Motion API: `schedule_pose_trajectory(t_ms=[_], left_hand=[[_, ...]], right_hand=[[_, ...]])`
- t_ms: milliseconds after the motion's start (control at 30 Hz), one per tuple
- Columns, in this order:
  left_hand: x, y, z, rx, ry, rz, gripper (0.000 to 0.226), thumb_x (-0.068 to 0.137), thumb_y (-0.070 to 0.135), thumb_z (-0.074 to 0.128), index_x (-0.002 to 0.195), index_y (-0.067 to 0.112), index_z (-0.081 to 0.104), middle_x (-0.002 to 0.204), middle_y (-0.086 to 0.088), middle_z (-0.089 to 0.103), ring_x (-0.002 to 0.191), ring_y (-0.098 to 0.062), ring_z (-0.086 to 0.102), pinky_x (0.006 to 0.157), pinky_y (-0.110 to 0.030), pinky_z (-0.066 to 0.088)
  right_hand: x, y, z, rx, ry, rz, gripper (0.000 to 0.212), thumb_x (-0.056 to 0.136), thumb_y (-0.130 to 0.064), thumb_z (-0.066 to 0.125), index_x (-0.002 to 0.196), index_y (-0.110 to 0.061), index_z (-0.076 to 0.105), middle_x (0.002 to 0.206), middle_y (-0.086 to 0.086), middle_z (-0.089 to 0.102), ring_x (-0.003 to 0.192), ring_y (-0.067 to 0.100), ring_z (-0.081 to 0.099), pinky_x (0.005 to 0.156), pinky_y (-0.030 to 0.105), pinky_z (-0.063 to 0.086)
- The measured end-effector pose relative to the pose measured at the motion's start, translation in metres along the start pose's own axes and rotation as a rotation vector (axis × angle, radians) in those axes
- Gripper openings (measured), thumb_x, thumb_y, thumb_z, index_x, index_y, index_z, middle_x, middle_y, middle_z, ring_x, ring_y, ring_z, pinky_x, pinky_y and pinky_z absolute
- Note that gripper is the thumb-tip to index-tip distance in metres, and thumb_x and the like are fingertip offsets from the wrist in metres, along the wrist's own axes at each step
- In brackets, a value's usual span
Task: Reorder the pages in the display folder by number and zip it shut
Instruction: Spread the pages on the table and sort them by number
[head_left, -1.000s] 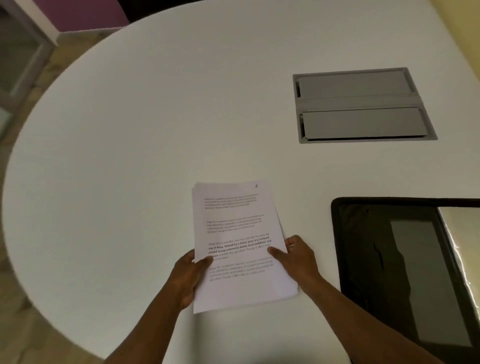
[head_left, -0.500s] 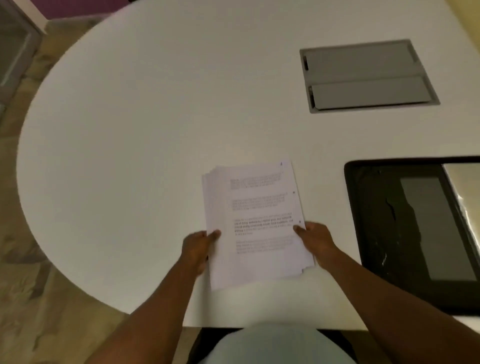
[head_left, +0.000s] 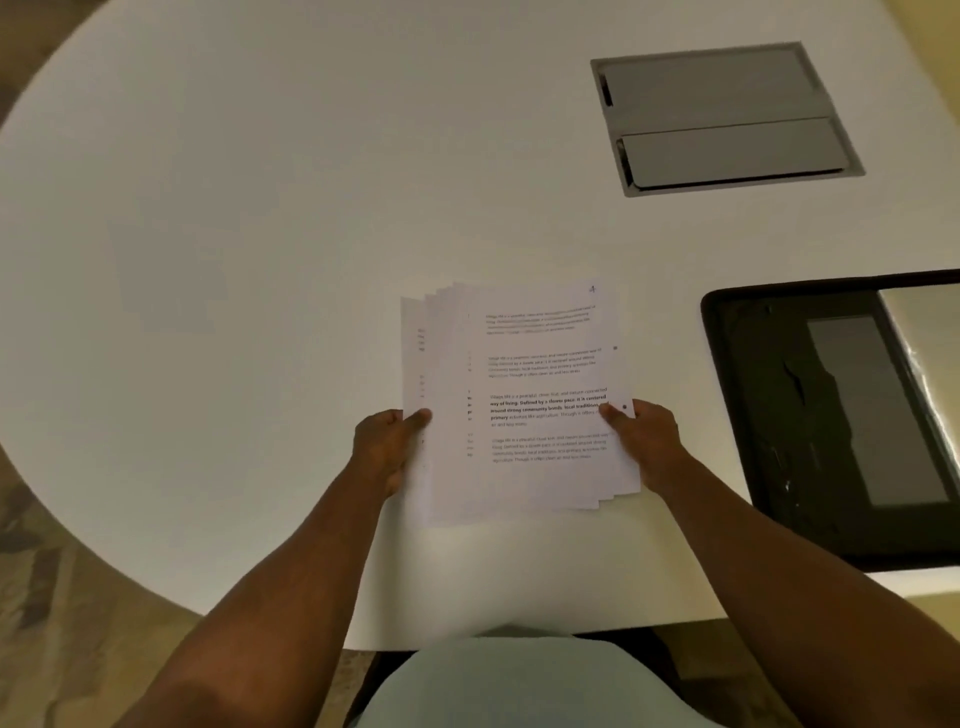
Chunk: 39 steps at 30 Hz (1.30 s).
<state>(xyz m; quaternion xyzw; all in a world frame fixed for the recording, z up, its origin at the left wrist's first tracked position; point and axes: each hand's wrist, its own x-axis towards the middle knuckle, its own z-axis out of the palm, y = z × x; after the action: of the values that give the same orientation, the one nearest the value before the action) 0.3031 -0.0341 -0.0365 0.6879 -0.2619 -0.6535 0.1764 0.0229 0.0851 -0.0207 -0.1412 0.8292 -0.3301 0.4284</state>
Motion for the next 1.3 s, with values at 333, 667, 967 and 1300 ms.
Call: schedule_pose_trajectory(t_ms=[333,667,967,1300], left_hand=[[-0.002,0.003,-0.011,-0.005,0.150,0.097,0.001,0.087,0.013,0.071,0.088,0.013,0.071,0.096,-0.010,0.074,0.088,-0.028,0.071,0.088,-0.046,0.056],[-0.005,0.011,0.006,0.765,0.487,0.637,0.044,0.089,0.028,0.066,0.127,0.007,0.057,0.127,-0.013,0.052,0.117,-0.033,0.050,0.095,-0.040,0.044],[-0.015,0.013,0.061,0.522,0.216,0.316,0.054,0.083,0.047,0.071,0.126,0.019,0.054,0.112,0.003,0.060,0.105,-0.017,0.060,0.095,-0.038,0.050],[-0.009,0.004,0.052,0.834,0.435,0.386,0.076,0.075,0.055,0.074,0.132,0.011,0.048,0.130,-0.010,0.049,0.121,-0.030,0.046,0.096,-0.044,0.043]], right_hand=[[0.031,0.001,-0.037,-0.061,0.052,-0.044,0.027,0.095,-0.022,0.061,0.115,-0.005,0.062,0.111,0.011,0.064,0.093,0.024,0.058,0.080,0.035,0.047],[0.029,-0.015,-0.031,0.059,-0.168,-0.069,0.024,0.091,-0.014,0.066,0.116,-0.014,0.063,0.110,0.003,0.066,0.099,0.024,0.064,0.092,0.040,0.052],[0.010,0.000,0.005,-0.238,-0.048,-0.245,0.020,0.093,-0.025,0.064,0.107,-0.011,0.063,0.103,0.003,0.069,0.087,0.018,0.065,0.075,0.026,0.054],[0.030,-0.012,-0.036,-0.104,0.277,-0.158,0.024,0.095,-0.024,0.060,0.104,-0.002,0.065,0.091,0.006,0.062,0.085,0.026,0.061,0.074,0.029,0.049]])
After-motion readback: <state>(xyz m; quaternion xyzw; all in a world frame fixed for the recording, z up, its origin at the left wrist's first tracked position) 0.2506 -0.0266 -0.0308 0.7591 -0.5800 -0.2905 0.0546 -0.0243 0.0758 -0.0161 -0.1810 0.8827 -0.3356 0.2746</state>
